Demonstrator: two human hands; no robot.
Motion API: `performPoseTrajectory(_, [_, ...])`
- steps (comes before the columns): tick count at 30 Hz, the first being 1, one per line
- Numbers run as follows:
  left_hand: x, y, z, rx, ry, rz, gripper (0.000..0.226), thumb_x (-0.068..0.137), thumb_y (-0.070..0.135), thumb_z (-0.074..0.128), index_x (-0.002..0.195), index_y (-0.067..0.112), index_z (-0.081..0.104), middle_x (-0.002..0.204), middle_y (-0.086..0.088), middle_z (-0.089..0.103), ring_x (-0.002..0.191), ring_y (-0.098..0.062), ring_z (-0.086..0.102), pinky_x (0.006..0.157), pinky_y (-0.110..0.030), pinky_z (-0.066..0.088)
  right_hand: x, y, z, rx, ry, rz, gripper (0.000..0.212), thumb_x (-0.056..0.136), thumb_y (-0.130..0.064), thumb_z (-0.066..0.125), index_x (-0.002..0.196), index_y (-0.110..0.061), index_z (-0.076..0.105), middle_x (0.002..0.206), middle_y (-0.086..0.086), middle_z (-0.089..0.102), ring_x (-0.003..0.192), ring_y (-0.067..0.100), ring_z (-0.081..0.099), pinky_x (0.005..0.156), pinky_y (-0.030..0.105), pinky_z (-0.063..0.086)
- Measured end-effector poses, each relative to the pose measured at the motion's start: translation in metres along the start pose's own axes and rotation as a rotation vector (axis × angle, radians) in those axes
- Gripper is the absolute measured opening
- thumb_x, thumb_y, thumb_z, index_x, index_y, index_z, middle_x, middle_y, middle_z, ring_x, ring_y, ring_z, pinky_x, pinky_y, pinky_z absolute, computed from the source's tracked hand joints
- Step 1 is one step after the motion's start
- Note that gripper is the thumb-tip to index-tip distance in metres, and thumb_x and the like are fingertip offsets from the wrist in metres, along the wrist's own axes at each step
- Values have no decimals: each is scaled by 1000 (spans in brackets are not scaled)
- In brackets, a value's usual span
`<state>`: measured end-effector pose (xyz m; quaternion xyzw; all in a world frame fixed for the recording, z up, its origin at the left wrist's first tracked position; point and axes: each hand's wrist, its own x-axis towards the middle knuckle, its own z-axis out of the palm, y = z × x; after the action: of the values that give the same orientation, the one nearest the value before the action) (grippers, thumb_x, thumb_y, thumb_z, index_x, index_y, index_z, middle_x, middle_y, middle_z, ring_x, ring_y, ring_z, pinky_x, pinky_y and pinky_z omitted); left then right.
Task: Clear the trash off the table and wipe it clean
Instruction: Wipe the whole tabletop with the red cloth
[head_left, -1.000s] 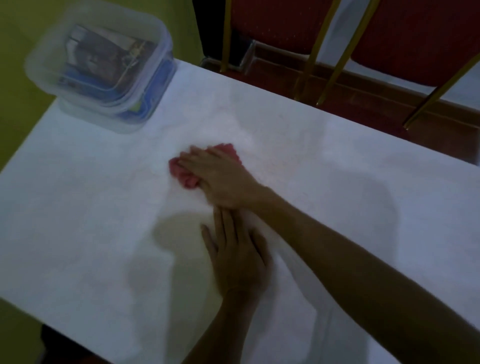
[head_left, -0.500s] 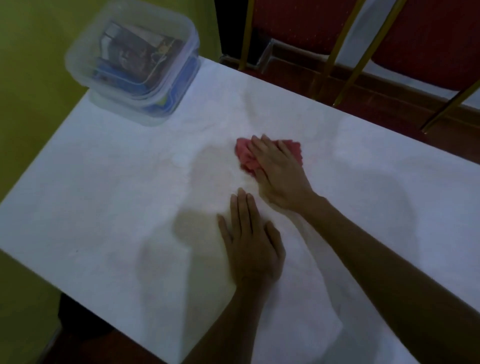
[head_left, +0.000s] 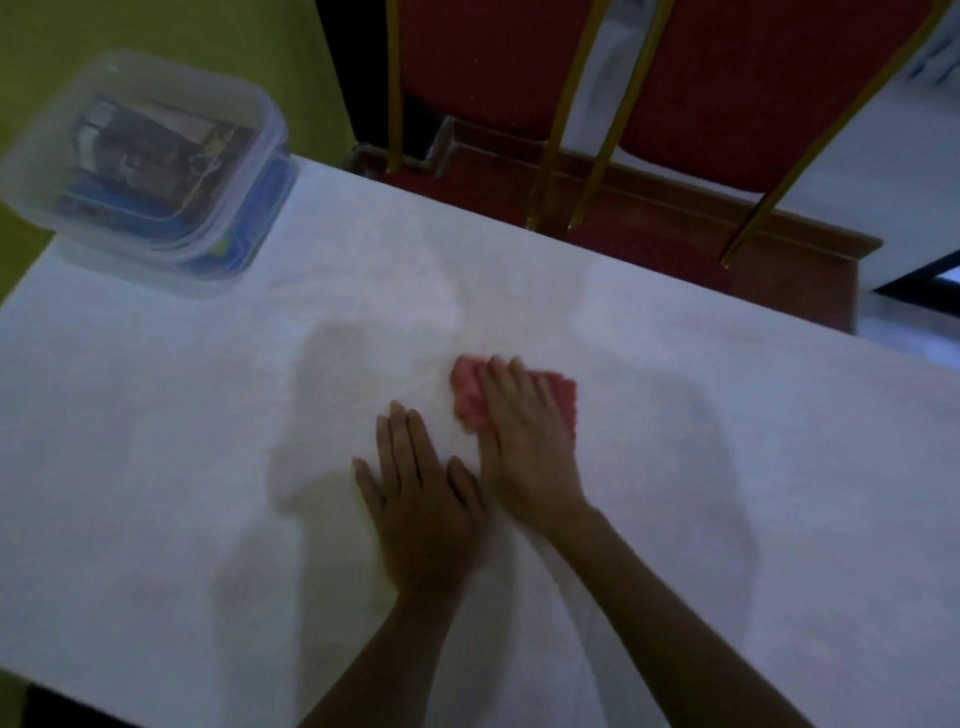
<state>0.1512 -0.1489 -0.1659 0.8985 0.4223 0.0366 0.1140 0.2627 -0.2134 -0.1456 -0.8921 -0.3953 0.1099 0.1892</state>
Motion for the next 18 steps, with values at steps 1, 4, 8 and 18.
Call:
performPoseTrajectory(1, [0,0,0,-2,8,5,67,97,36,32,154,2,24,163,-12,17,153,-24,8,121,-56,11,-16,5,2,-24,-36,-86,59,105,-40,21,157,-11,28,164,7,21,154,23,13,126,45,8])
performPoseTrajectory(4, [-1,2,0,-39,53,21,65,96,31,39,153,2,27,163,-12,21,153,-24,11,121,-55,11,-29,60,-10,-42,41,-105,57,97,-19,46,153,-12,37,159,10,35,151,24,26,123,47,20])
performPoseTrajectory(8, [-1,3,1,-34,67,37,65,95,29,40,153,2,28,163,-11,21,153,-24,13,121,-54,10,-25,110,-38,-86,171,320,56,102,-25,37,157,-15,28,161,9,32,152,24,20,125,45,11])
performPoseTrajectory(18, [-4,-8,-10,-65,-10,69,60,97,23,19,154,6,25,163,-12,18,153,-26,11,122,-55,8,-150,-28,15,-110,-78,16,56,103,-29,37,155,-12,31,162,8,27,152,26,20,123,52,19])
